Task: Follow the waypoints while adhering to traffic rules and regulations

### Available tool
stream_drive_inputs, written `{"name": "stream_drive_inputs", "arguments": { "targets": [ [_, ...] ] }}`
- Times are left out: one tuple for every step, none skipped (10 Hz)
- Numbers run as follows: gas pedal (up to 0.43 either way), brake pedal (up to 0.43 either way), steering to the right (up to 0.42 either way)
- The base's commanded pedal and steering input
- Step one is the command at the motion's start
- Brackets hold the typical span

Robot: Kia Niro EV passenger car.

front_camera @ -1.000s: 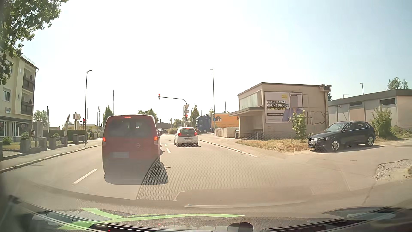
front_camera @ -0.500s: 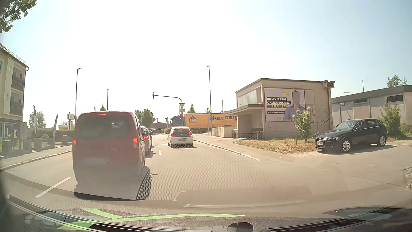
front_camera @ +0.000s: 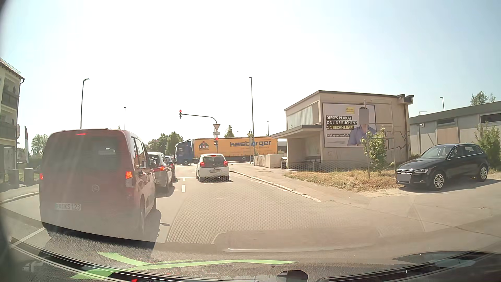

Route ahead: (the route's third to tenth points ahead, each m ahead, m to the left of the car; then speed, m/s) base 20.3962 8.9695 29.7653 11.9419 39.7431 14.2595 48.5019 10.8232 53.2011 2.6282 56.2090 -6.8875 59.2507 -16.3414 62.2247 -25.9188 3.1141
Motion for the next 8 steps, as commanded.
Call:
{"name": "stream_drive_inputs", "arguments": {
  "targets": [
    [0.02,0.0,0.011],
    [0.02,0.0,0.008],
    [0.02,0.0,0.003],
    [0.02,0.0,-0.006],
    [0.02,0.0,-0.017],
    [0.02,0.0,-0.04],
    [0.02,0.0,-0.052],
    [0.02,0.0,-0.065]
  ]
}}
